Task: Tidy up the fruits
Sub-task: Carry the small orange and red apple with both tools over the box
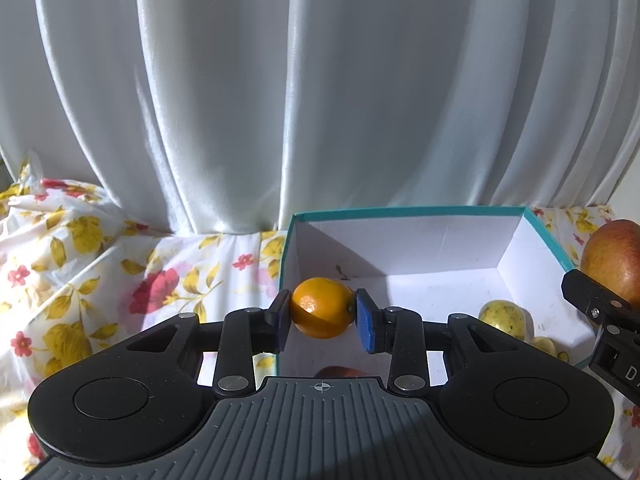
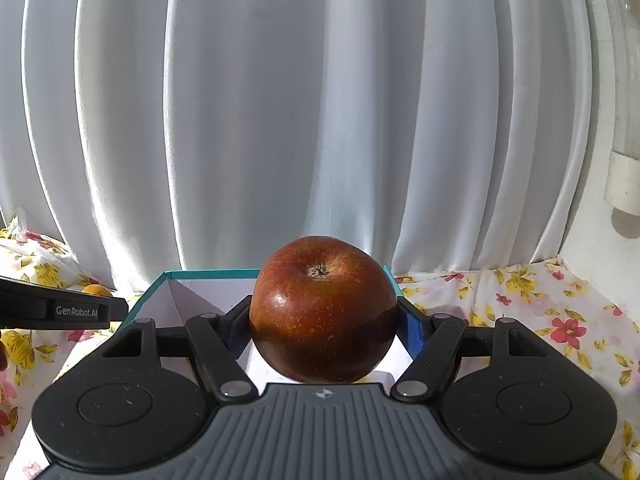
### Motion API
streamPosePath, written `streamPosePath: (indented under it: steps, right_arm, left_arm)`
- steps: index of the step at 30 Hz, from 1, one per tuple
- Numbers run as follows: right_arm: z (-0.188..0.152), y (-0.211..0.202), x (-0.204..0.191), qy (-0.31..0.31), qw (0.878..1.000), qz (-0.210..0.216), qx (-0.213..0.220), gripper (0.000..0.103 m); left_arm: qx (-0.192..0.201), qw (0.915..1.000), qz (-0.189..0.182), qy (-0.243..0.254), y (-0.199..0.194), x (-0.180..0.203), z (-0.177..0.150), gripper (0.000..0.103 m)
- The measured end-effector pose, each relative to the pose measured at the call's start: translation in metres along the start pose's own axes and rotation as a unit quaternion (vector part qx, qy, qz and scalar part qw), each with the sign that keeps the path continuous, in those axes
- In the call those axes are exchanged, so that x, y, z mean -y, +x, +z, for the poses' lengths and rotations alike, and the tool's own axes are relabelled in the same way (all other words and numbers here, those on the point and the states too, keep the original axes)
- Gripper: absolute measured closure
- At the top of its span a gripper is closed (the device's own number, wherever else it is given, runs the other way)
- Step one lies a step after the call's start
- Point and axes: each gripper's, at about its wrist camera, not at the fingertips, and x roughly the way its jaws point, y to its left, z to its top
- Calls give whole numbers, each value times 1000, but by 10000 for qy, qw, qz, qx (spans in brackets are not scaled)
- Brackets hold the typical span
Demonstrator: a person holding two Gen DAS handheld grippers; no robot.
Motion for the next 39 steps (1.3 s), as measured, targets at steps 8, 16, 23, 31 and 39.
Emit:
streamPosePath:
  steps: [8, 16, 23, 31, 39]
  right_arm:
    - [-10, 11, 2, 40, 9999, -43, -134, 31]
    - [-17, 20, 3, 39, 9996, -113, -241, 31]
    - [-21, 27, 2, 6, 9994, -150, -315, 31]
    - [-25, 38, 1, -44, 9989, -200, -413, 31]
    - [-32, 49, 1, -119, 9983, -231, -529, 31]
  left_arm:
    - [-136, 9999, 17, 0, 11, -1, -3, 66]
    - [-257, 9997, 41, 29, 20, -2, -7, 66]
    - [-359, 9993, 42, 41, 29, -3, -10, 66]
    - [-449, 9990, 51, 60, 38, -3, -12, 66]
    - [-571, 9983, 62, 95, 47, -2, -17, 66]
